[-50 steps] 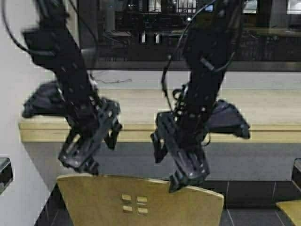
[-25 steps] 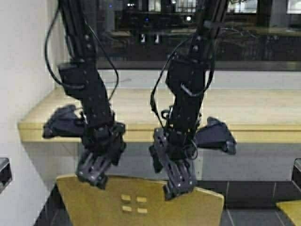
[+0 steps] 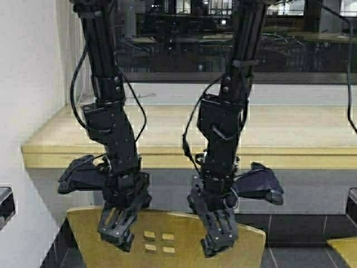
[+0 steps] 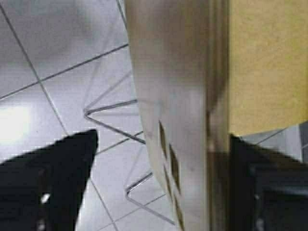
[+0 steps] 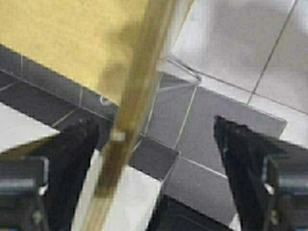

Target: Push the chairs under the table

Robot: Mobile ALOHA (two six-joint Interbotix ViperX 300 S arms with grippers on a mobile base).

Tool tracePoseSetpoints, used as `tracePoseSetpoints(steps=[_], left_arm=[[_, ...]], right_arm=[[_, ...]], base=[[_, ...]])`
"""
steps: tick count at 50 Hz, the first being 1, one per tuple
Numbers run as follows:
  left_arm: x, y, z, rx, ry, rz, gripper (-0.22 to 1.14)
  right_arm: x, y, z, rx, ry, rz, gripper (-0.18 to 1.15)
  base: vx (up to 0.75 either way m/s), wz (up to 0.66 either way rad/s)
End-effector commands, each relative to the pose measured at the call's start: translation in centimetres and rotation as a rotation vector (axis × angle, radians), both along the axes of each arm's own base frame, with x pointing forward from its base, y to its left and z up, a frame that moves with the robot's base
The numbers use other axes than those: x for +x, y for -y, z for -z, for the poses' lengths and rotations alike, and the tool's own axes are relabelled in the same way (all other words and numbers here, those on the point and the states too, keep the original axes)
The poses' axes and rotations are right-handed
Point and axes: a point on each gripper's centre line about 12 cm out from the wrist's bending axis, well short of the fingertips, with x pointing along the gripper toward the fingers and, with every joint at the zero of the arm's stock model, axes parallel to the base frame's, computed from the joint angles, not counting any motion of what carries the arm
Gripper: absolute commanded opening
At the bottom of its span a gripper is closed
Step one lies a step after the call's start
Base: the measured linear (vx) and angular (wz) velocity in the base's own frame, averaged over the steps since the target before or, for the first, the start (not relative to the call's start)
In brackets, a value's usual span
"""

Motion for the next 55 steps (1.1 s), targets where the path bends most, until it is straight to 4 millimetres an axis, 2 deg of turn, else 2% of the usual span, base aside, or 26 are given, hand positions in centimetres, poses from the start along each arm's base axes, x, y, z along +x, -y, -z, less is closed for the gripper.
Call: tracePoseSetpoints(steps=[1, 6, 10, 14, 16, 17, 18, 21, 23, 26, 29, 37, 47, 55], left_arm=[[0.9, 0.4, -0.5, -0.018, 0.021, -0.005, 0.96], [1.3, 0.7, -0.4, -0.024, 0.027, 0.000, 0.84], [1.7, 1.2, -0.2, -0.030, 0.035, 0.006, 0.57], [1.8, 1.4, 0.0, -0.037, 0.029, 0.007, 0.18], [1.7, 1.5, 0.0, -0.044, 0.017, 0.007, 0.00], [1.6, 1.5, 0.1, -0.047, 0.011, 0.005, -0.07], [1.6, 1.5, 0.1, -0.049, 0.006, 0.006, -0.12], [1.5, 1.6, 0.2, -0.057, -0.008, 0.003, -0.09], [1.6, 1.6, 0.2, -0.060, -0.012, 0.001, -0.02], [1.6, 1.8, 0.3, -0.063, -0.014, 0.003, 0.08], [1.8, 1.9, 0.3, -0.067, -0.009, 0.002, 0.10], [3.0, 2.4, 0.2, -0.080, 0.016, 0.000, 0.04], [4.2, 2.5, 0.1, -0.095, 0.036, -0.017, 0.03], [4.6, 2.7, 0.5, -0.100, 0.037, -0.018, 0.03]], right_arm=[[1.2, -0.8, -0.8, 0.032, 0.021, 0.003, 1.02], [1.5, -1.1, -0.7, 0.042, 0.012, -0.010, 1.00], [1.7, -1.5, -0.4, 0.051, 0.000, -0.018, 0.86], [1.8, -1.8, -0.4, 0.060, -0.008, -0.022, 0.55], [1.8, -1.8, -0.4, 0.061, -0.011, -0.021, 0.34], [1.7, -1.8, -0.4, 0.062, -0.016, -0.019, 0.17], [1.7, -1.7, -0.3, 0.062, -0.019, -0.016, 0.08], [1.6, -1.5, -0.3, 0.059, -0.025, -0.012, -0.10], [1.6, -1.4, -0.3, 0.057, -0.026, -0.013, -0.08], [1.5, -1.2, -0.2, 0.053, -0.028, -0.015, 0.04], [1.9, -0.9, -0.3, 0.049, -0.024, -0.021, 0.10], [4.6, -0.4, -1.1, 0.034, 0.026, -0.098, 0.04], [7.2, 0.5, -1.3, 0.048, 0.031, -0.099, 0.05], [7.1, 0.8, -1.0, 0.052, 0.000, -0.110, 0.05]], base=[[0.00, 0.00], [0.01, 0.01], [0.01, 0.02], [0.01, 0.02], [0.02, 0.02], [0.02, 0.03], [0.02, 0.03], [0.03, 0.04], [0.03, 0.03], [0.03, 0.01], [0.04, 0.01], [0.05, 0.02], [0.06, 0.04], [0.11, 0.05]])
